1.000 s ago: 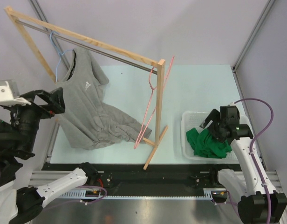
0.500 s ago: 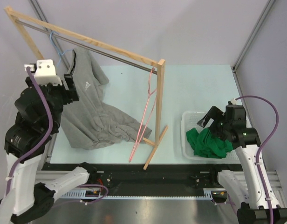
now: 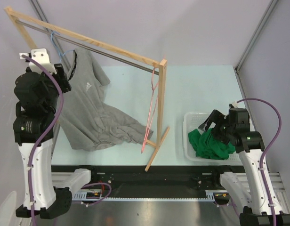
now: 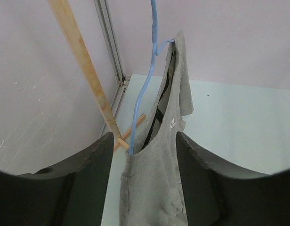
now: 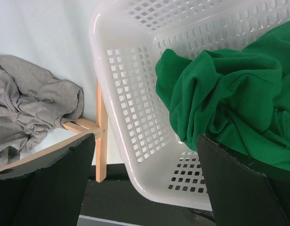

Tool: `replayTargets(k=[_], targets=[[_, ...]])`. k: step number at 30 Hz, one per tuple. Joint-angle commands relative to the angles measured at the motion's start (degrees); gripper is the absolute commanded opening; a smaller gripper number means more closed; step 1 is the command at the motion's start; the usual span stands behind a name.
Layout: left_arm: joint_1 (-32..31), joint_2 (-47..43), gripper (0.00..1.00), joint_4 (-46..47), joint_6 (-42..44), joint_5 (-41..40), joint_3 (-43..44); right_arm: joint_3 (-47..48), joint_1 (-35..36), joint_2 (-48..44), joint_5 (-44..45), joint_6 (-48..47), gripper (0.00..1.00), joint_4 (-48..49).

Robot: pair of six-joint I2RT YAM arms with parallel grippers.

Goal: Remove the t-shirt from the hanger

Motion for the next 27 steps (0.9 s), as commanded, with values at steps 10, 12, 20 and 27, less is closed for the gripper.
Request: replayTargets(k=[10, 12, 20, 27], targets=[[9.5, 0.6, 0.58, 15.3, -0.9, 12.6, -9.1, 2.4, 0.2, -1.3, -3.1, -1.9, 0.94, -0.4], [9.7, 1.3, 0.58, 15.5, -0.3, 12.6, -8.9, 2.7, 0.2, -1.0, -3.0, -2.0, 0.94, -0.4], [10.4, 3.3, 0.53, 19.7, 1.1, 13.3, -9.5, 3.6, 0.2, -0.7, -4.1, -1.4, 0.94, 0.6], [10.6, 3.9, 0.53, 21.6, 1.0, 12.3, -9.9, 3.6, 0.2, -1.0, -4.3, -1.2, 0.94, 0.5]])
